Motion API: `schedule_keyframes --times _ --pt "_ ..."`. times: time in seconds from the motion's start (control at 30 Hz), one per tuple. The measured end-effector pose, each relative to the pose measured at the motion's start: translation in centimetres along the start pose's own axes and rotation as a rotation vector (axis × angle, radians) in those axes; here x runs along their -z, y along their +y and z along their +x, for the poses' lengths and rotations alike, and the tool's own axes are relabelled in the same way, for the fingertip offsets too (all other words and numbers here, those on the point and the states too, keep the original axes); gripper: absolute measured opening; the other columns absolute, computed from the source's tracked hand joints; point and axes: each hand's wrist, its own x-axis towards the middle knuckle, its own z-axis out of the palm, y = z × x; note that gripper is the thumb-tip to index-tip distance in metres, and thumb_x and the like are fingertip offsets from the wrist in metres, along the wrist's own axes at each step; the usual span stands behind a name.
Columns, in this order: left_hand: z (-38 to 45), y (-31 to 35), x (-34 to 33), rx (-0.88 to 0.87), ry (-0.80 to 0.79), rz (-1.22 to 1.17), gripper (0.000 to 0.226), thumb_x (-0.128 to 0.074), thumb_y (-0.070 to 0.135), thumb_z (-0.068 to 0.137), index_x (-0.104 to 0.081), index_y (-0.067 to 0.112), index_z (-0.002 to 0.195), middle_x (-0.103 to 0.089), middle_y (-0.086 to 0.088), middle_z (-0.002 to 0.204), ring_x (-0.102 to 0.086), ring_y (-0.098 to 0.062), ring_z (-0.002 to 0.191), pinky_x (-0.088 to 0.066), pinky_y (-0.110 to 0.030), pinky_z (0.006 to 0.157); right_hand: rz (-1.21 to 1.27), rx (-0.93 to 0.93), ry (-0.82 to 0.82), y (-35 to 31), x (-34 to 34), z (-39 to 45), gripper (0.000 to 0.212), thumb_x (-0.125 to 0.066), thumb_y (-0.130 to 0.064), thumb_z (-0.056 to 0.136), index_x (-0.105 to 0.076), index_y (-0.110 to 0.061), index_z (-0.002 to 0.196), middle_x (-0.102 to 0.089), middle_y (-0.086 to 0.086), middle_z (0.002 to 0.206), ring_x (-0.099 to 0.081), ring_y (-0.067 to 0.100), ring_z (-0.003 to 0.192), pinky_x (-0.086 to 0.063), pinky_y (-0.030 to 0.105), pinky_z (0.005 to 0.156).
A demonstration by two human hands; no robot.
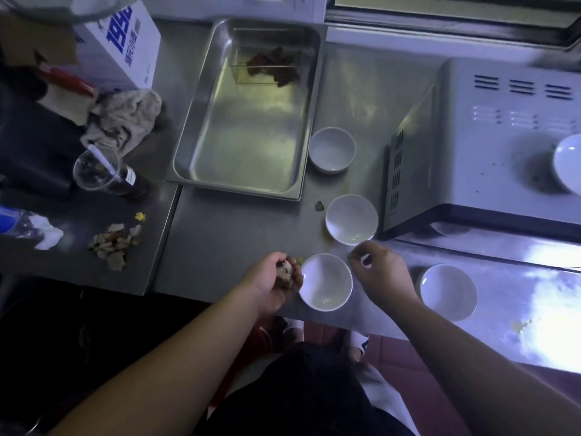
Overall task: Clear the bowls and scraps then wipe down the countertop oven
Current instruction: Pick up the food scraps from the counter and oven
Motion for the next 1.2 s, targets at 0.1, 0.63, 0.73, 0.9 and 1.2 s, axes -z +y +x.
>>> schedule_keyframes --times 0.1,0.63,0.73,0.9,1.2 --pt "0.0 0.3 -0.7 0.009 -0.034 0.006 0.031 -0.051 0.017 0.099 -0.057 0.006 0.071 -0.056 -0.008 0.065 -0.057 -0.019 0.053 -0.057 -0.028 0.052 0.062 0.076 -0.027 -3.8 1.0 -0.6 0.005 -0.073 -0.032 0.088 -0.068 -0.029 0.087 -0.067 -0.014 0.089 -0.06 0.0 0.08 -0.037 0.006 0.064" --pt "-3.0 1.6 -1.5 -0.018 -0.205 0.021 0.044 -0.036 0.017 0.096 -0.053 0.013 0.056 -0.053 -0.005 0.055 -0.058 -0.018 0.048 -0.048 -0.018 0.048 -0.041 0.46 0.068 -11.1 -2.5 -3.7 0.021 -0.061 -0.034 0.074 -0.076 -0.03 0.088 -0.053 -0.009 0.081 -0.054 0.022 0.08 -0.05 0.034 0.064" --pt "-3.5 0.9 -1.9 -0.025 -0.224 0.069 0.053 -0.034 0.016 0.097 -0.057 0.011 0.05 -0.056 -0.008 0.051 -0.061 -0.019 0.043 -0.046 -0.016 0.044 -0.088 0.463 0.086 -11.2 -2.4 -3.9 0.024 -0.057 -0.032 0.072 -0.077 -0.027 0.085 -0.055 -0.005 0.077 -0.052 0.023 0.075 -0.04 0.029 0.065" --pt "-3.5 0.1 -2.1 -0.039 -0.139 0.109 0.039 -0.04 0.019 0.095 -0.055 0.012 0.059 -0.055 -0.008 0.058 -0.06 -0.02 0.049 -0.044 -0.023 0.053 -0.096 0.492 0.022 -10.8 -1.9 -4.5 0.027 -0.056 -0.033 0.074 -0.077 -0.026 0.089 -0.055 -0.003 0.078 -0.05 0.024 0.078 -0.047 0.035 0.066" --pt "-2.3 -0.3 -1.7 -0.138 0.058 -0.135 0.026 -0.052 0.012 0.092 -0.053 0.007 0.066 -0.051 -0.007 0.059 -0.052 -0.018 0.056 -0.051 -0.024 0.049 -0.031 0.379 -0.038 -7.7 1.6 -2.9 0.025 -0.055 -0.018 0.1 -0.071 -0.02 0.119 -0.067 0.002 0.107 -0.058 0.022 0.105 -0.043 0.03 0.079"
